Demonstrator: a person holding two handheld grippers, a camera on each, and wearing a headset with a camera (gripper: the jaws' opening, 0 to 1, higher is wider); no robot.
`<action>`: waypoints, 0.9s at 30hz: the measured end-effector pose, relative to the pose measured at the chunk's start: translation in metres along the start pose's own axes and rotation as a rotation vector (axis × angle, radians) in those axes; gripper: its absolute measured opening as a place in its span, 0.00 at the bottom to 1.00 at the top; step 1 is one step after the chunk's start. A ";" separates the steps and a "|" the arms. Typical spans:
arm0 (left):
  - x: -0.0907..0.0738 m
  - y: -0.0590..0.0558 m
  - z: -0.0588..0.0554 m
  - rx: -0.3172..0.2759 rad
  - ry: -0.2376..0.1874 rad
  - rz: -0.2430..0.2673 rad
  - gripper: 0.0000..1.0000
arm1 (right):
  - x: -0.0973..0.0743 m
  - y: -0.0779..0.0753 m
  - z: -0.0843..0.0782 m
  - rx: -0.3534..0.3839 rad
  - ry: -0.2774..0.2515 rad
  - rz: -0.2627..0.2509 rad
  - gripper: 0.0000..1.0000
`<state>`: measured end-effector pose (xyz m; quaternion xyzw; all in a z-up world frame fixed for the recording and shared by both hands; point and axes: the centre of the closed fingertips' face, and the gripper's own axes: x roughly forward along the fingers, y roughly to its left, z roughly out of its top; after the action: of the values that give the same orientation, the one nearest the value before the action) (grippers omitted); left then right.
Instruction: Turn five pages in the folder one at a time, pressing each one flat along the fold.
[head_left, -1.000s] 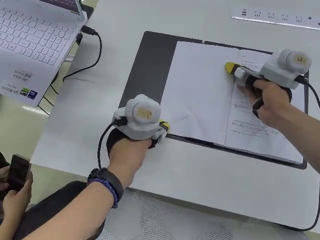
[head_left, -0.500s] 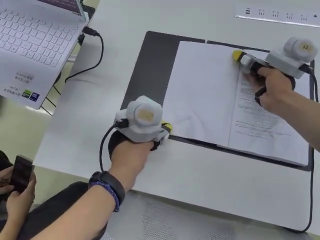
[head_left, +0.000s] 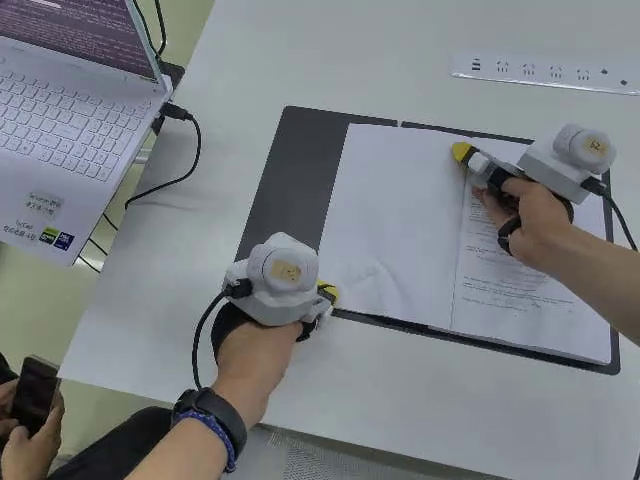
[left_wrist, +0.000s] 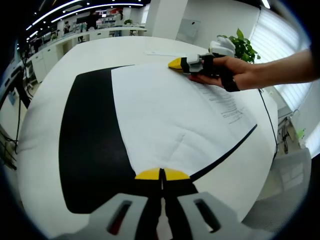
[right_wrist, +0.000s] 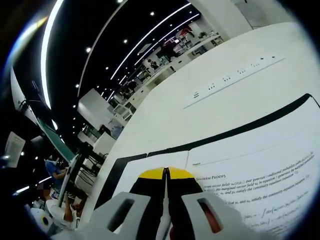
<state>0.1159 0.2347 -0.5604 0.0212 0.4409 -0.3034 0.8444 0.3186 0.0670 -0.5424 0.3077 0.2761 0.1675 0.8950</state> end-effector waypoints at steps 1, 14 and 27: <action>0.000 0.000 0.000 -0.001 0.000 -0.002 0.00 | -0.002 0.002 -0.001 -0.001 0.001 0.002 0.00; 0.000 0.000 0.000 -0.008 0.001 -0.012 0.00 | -0.023 0.017 -0.021 0.000 0.014 0.032 0.00; 0.000 0.000 0.000 -0.007 -0.002 -0.019 0.00 | -0.050 0.027 -0.037 0.016 0.006 0.040 0.00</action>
<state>0.1156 0.2351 -0.5606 0.0139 0.4412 -0.3098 0.8421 0.2530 0.0806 -0.5296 0.3197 0.2740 0.1841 0.8881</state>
